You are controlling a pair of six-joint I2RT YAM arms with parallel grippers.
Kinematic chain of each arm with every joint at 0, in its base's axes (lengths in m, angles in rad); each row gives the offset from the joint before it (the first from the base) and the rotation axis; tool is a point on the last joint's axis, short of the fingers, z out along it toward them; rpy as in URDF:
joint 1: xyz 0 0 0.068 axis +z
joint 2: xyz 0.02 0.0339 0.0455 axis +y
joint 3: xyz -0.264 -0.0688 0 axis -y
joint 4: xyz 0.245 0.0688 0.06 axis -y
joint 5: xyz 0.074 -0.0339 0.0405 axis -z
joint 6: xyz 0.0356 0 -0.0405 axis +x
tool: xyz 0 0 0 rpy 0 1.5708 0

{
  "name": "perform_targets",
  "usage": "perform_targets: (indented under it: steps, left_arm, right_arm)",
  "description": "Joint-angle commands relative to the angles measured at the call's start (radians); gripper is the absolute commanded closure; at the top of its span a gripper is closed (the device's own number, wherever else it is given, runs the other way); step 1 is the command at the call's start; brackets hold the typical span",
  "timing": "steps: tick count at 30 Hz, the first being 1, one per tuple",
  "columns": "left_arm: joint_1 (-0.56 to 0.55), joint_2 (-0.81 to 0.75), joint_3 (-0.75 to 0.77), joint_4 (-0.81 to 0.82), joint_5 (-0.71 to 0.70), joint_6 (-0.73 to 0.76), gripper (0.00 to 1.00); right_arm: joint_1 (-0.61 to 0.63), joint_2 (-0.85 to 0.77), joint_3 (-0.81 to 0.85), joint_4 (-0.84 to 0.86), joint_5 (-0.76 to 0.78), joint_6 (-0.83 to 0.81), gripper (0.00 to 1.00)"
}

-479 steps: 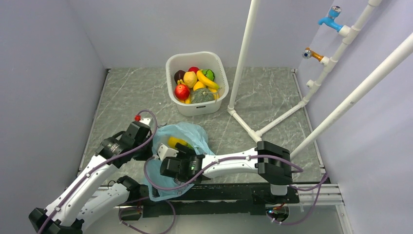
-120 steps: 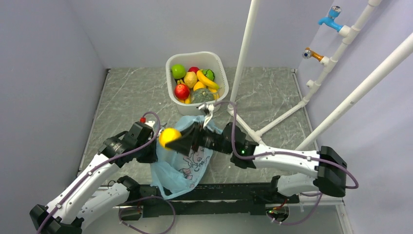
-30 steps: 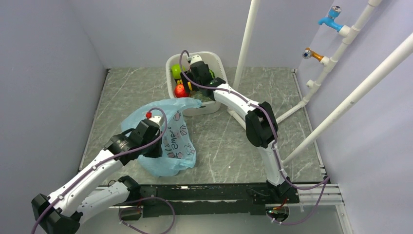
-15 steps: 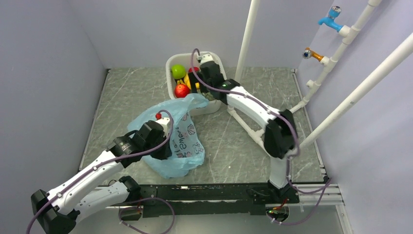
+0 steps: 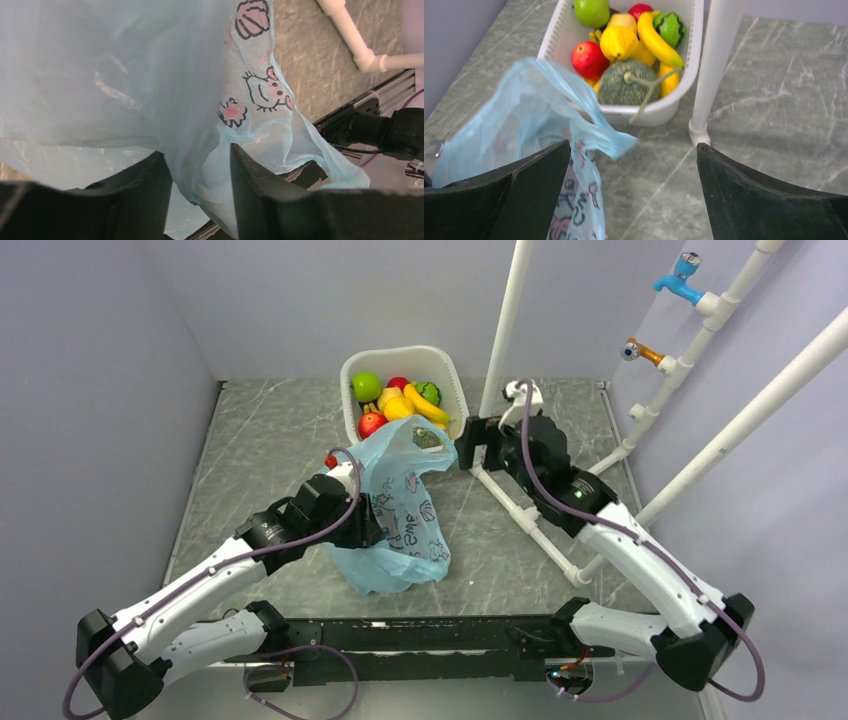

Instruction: Take the fake fruits out of the plastic bag

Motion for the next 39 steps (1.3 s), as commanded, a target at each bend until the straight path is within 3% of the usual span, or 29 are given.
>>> perform_targets:
  steps: [1, 6, 7, 9, 10, 21, 30, 39]
  left_arm:
    - [-0.004, -0.007, 0.048, -0.027, -0.011, -0.012, 0.46]
    - [-0.005, -0.097, 0.072, -0.115, -0.047, 0.0, 0.27]
    - [-0.004, -0.116, 0.08, -0.132, -0.046, 0.001, 0.15]
    - [-0.005, -0.146, 0.1, -0.176, -0.062, 0.001, 0.02]
    - [-0.005, -0.16, 0.114, -0.203, -0.093, 0.0, 0.01]
    - [-0.003, -0.325, 0.366, -0.483, -0.295, 0.024, 0.01]
    - [-0.005, -0.565, 0.456, -0.354, -0.313, 0.103, 0.01]
    - [-0.004, -0.715, 0.446, -0.28, -0.337, 0.132, 0.01]
  right_arm:
    - [0.002, -0.13, -0.093, -0.058, -0.027, 0.043, 0.01]
    - [0.001, -0.252, -0.145, -0.106, -0.056, 0.052, 0.01]
    - [0.002, -0.272, -0.158, -0.109, -0.064, 0.058, 0.01]
    - [0.002, -0.311, -0.18, -0.118, -0.077, 0.067, 0.01]
    - [0.002, -0.33, -0.188, -0.127, -0.08, 0.07, 0.0]
    - [0.002, -0.571, -0.201, -0.274, 0.035, 0.072, 0.0]
    - [0.002, -0.776, -0.195, -0.242, -0.019, 0.023, 0.0]
    - [0.002, -0.807, -0.166, -0.264, -0.009, 0.012, 0.0]
